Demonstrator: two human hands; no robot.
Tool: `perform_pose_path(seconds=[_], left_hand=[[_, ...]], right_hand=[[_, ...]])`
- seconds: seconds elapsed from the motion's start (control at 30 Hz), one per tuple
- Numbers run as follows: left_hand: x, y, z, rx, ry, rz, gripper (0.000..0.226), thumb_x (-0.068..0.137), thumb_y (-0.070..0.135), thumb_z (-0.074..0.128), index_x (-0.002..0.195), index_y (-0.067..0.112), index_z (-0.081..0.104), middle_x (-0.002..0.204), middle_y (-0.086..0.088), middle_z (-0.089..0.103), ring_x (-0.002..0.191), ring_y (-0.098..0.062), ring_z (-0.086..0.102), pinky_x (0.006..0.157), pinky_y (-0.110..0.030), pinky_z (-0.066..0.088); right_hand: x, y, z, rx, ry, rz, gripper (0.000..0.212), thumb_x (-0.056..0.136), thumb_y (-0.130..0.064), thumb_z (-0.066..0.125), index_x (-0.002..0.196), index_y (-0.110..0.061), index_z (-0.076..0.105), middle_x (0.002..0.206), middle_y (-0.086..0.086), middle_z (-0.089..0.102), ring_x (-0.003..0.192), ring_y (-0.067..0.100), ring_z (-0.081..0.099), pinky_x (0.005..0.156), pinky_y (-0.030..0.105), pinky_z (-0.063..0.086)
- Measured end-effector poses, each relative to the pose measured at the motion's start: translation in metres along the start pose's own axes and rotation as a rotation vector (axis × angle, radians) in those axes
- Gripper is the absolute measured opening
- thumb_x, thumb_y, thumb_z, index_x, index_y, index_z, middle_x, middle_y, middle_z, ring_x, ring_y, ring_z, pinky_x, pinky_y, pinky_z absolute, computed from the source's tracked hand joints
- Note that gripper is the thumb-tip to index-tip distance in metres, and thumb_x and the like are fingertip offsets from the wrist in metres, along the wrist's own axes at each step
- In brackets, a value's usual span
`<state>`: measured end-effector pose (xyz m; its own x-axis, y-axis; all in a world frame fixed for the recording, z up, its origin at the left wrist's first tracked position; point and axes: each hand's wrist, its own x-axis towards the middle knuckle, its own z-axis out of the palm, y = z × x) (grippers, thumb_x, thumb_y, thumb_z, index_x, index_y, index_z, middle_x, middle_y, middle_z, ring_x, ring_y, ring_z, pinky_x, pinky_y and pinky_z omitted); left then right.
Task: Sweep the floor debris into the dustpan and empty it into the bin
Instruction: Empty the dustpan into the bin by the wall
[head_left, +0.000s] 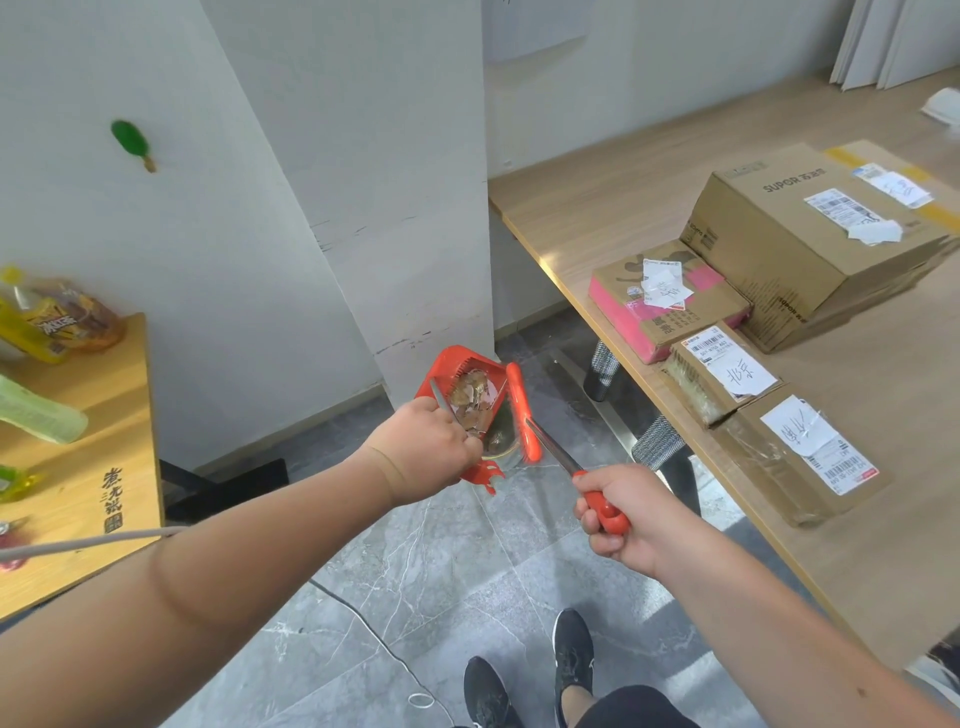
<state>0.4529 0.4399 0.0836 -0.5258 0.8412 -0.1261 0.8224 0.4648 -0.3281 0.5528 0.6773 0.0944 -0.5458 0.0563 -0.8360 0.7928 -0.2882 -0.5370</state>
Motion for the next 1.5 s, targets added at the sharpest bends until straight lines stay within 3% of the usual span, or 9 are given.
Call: perform_pose_path(seconds=[0.17, 0.67, 0.87, 1.23, 1.5], left_hand=[[0.004, 0.001, -0.001, -0.003, -0.028, -0.011, 0.028, 0.061, 0.031, 0.087, 0.062, 0.020, 0.062, 0.047, 0.003, 0.058, 0.046, -0.022, 0.057, 0.052, -0.027, 0.040], [0.007, 0.004, -0.008, -0.019, 0.009, 0.026, 0.030, 0.056, 0.025, 0.091, 0.067, 0.017, 0.065, 0.045, 0.001, 0.057, 0.042, -0.023, 0.056, 0.049, -0.028, 0.043], [0.005, 0.001, -0.003, 0.051, -0.045, 0.036, 0.026, 0.059, 0.030, 0.088, 0.062, 0.021, 0.064, 0.046, 0.004, 0.057, 0.044, -0.022, 0.056, 0.051, -0.027, 0.040], [-0.003, -0.008, -0.006, 0.064, -0.029, -0.006, 0.016, 0.067, 0.035, 0.081, 0.071, 0.026, 0.069, 0.052, 0.003, 0.062, 0.051, -0.022, 0.062, 0.054, -0.028, 0.044], [-0.008, -0.009, -0.007, 0.040, 0.016, -0.051, 0.027, 0.066, 0.038, 0.086, 0.067, 0.022, 0.064, 0.049, 0.002, 0.059, 0.048, -0.023, 0.057, 0.054, -0.028, 0.048]], right_hand=[[-0.005, 0.004, 0.000, 0.026, 0.000, 0.004, 0.012, 0.095, 0.000, 0.048, 0.087, -0.009, 0.048, 0.060, 0.010, 0.047, 0.040, 0.011, 0.044, 0.037, 0.015, 0.018], [-0.009, 0.012, -0.006, 0.054, 0.005, -0.002, 0.009, 0.094, 0.000, 0.049, 0.088, -0.007, 0.049, 0.059, 0.009, 0.048, 0.039, 0.011, 0.043, 0.035, 0.015, 0.019], [-0.005, 0.019, -0.005, 0.039, 0.022, -0.015, 0.009, 0.093, 0.001, 0.049, 0.090, -0.007, 0.047, 0.059, 0.010, 0.047, 0.041, 0.012, 0.041, 0.037, 0.015, 0.018], [-0.006, 0.028, -0.013, 0.006, 0.020, -0.041, 0.008, 0.094, 0.000, 0.052, 0.091, -0.006, 0.049, 0.057, 0.010, 0.051, 0.039, 0.013, 0.043, 0.035, 0.013, 0.020], [-0.014, 0.028, -0.020, -0.007, 0.024, -0.073, 0.008, 0.094, 0.001, 0.053, 0.098, -0.005, 0.051, 0.058, 0.011, 0.051, 0.037, 0.014, 0.044, 0.036, 0.013, 0.022]])
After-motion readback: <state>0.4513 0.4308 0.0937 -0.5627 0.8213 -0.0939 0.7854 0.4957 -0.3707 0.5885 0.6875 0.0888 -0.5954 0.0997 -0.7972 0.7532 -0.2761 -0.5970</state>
